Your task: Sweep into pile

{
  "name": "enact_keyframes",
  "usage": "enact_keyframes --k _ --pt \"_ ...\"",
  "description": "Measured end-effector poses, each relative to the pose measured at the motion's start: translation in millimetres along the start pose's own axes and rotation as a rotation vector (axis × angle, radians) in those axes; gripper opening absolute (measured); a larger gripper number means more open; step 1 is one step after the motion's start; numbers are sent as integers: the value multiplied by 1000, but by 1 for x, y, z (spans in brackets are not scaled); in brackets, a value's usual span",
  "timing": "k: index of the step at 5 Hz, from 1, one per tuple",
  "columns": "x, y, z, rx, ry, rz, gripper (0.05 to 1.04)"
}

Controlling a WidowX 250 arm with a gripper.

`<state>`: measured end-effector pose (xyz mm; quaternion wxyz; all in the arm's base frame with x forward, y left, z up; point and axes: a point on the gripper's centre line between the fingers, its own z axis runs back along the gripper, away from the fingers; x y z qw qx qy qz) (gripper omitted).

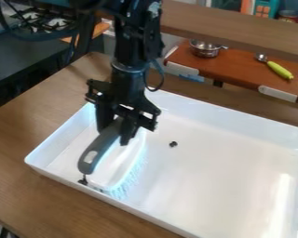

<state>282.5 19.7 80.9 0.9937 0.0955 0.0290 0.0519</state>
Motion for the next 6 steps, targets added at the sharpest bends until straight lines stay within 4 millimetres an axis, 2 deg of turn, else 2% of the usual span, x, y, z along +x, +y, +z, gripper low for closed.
enact_keyframes --k 2,3,4,6 --pt "-1 33 -7 79 8 15 481" --pt "-7 33 -3 72 18 2 480" --pt "-15 13 18 7 22 -19 480" --pt "2 -54 95 -107 -83 -14 480"
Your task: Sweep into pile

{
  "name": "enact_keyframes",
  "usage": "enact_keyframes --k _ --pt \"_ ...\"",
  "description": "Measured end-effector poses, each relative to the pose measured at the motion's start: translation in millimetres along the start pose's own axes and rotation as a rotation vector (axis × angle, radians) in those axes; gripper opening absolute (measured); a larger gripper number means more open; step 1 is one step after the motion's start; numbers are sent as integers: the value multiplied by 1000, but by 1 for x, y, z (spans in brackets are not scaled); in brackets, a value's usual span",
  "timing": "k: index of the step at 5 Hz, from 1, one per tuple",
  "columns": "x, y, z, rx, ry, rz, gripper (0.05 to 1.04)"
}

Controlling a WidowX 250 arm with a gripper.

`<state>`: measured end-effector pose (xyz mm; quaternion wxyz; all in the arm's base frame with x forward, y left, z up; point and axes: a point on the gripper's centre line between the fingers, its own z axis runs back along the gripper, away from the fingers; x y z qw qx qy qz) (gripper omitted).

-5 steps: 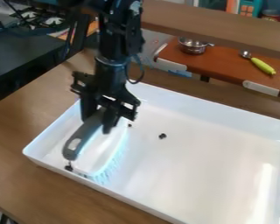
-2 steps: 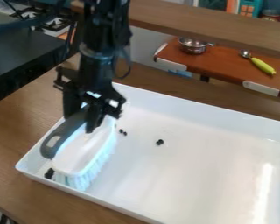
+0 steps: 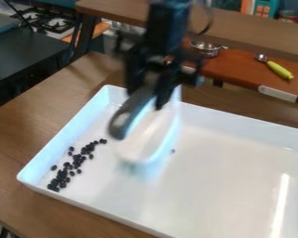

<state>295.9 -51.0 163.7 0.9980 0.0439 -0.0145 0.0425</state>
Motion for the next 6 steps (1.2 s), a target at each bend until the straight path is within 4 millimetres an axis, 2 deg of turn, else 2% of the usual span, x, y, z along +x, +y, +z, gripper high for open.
enact_keyframes --k 1,2,3,4,5,6 --pt "15 -39 -4 -18 15 -17 480" --pt "28 -69 -9 -18 7 -11 480" --pt "37 -88 -18 -4 12 1 480" --pt "46 -97 -37 25 17 40 480" --pt "49 -97 -55 61 38 64 480" --pt "57 -88 -68 79 50 100 481"
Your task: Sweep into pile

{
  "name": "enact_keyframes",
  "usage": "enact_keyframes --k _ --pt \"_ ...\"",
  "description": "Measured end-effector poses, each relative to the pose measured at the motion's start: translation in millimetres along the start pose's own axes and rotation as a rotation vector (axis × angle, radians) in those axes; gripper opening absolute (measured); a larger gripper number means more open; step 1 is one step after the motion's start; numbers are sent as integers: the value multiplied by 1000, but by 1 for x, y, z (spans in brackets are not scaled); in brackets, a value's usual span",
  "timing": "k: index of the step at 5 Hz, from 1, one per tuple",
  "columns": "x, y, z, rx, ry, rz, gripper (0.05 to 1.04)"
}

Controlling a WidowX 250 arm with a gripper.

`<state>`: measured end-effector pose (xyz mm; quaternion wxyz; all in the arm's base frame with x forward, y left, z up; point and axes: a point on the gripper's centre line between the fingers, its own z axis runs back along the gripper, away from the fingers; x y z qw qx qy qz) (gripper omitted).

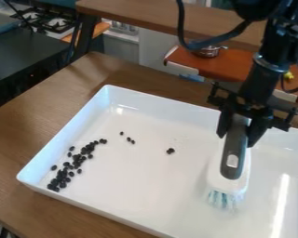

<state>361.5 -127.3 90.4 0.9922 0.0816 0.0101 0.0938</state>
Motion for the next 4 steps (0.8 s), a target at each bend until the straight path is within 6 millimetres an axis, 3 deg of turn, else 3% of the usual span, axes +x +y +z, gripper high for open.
enact_keyframes --k 4 --pt "37 78 -21 51 0 202 480"
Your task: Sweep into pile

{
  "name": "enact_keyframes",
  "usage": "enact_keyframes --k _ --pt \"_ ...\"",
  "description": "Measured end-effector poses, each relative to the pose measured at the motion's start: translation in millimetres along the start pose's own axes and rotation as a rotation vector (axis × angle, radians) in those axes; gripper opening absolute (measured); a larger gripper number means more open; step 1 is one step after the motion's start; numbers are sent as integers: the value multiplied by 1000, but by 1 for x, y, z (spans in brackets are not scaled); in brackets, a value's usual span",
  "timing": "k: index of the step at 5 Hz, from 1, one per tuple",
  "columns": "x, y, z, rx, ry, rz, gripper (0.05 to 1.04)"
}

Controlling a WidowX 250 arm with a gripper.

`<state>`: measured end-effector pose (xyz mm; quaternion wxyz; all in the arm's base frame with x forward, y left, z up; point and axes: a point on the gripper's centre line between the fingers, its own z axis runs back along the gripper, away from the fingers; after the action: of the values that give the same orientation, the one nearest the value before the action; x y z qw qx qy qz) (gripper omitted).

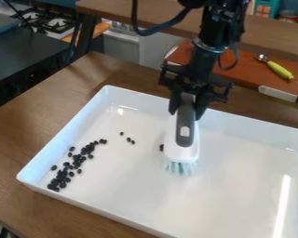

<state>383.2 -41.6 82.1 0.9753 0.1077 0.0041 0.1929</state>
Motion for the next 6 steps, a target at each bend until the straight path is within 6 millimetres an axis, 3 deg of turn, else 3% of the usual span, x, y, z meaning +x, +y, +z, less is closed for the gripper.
enact_keyframes --k 2,4,6 --pt "5 28 -11 25 4 98 481" --pt "4 70 -17 30 40 248 480" --pt "5 92 -23 39 61 353 480"
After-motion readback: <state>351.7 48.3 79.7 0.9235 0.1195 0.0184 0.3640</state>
